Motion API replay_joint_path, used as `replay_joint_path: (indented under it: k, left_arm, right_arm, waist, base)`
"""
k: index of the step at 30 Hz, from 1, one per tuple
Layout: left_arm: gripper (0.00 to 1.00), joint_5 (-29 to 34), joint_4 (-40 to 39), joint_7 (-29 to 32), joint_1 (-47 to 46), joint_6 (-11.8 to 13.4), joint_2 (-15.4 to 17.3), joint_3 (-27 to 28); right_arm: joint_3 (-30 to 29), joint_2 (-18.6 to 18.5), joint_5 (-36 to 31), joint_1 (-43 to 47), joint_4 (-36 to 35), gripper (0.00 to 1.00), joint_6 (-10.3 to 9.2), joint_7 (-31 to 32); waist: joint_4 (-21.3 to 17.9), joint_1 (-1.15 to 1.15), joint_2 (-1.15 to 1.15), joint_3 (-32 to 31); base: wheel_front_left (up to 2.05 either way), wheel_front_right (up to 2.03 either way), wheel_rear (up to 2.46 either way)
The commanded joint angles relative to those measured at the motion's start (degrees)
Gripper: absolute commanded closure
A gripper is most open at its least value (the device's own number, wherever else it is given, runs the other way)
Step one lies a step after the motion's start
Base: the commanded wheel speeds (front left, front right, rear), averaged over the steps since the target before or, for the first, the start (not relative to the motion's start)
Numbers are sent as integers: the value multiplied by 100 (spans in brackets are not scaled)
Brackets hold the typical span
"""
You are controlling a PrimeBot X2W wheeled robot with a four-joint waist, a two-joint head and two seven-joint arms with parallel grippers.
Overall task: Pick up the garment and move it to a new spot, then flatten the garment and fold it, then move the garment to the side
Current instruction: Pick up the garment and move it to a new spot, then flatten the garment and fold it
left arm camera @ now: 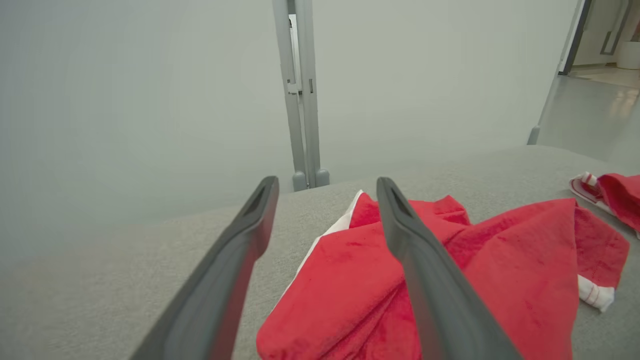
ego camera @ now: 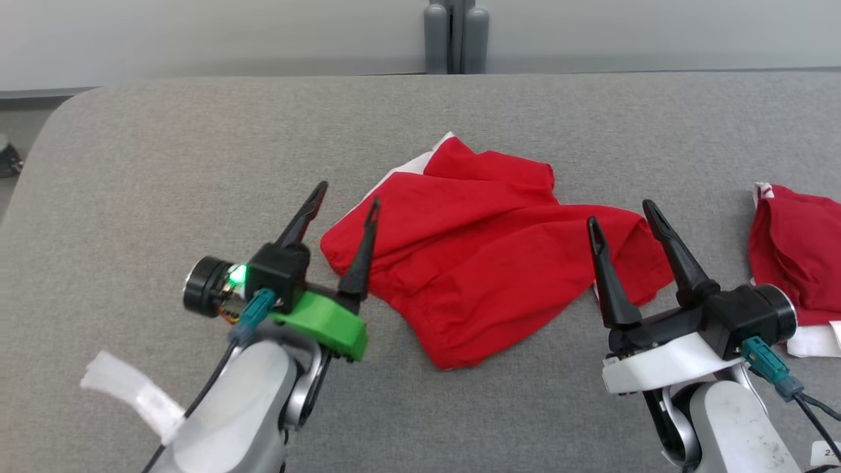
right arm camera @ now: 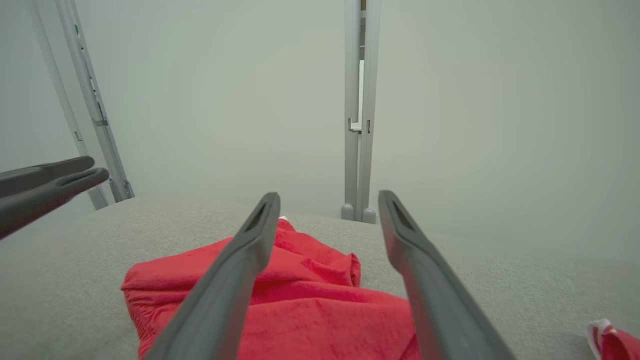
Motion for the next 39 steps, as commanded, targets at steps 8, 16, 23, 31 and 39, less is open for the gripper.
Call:
replay_joint_path:
  k: [8, 16, 23, 31, 39]
  left_arm:
    - [0, 279, -946, -7, 1509, 42, 81, 1166]
    - [0, 682, -1083, -8, 1959, -233, -343, 1779]
    - [0, 1009, -973, -8, 1777, -541, -571, 1992]
    - [0, 1138, -798, -8, 1637, -767, -781, 2000]
    - [0, 957, -698, -8, 1491, -812, -838, 1852]
  right_arm:
    - [104, 18, 76, 220, 105, 0, -9, -15]
    - [223, 17, 68, 219, 297, 0, -9, -15]
    - [454, -147, 108, -367, 755, 0, -10, 96]
    - [1167, -782, 242, -1513, 1902, 0, -10, 830]
    - [2054, -1534, 508, -2570, 2887, 0, -10, 1672]
  waist:
    - [322, 0, 0, -177]
    - [471, 0, 0, -94]
    - [677, 0, 0, 130]
    - [1099, 0, 0, 514]
    - [1571, 0, 0, 797]
  base:
    - [0, 0, 0]
    - [0, 0, 0]
    - [0, 0, 0]
    - [0, 0, 0]
    - [0, 0, 0]
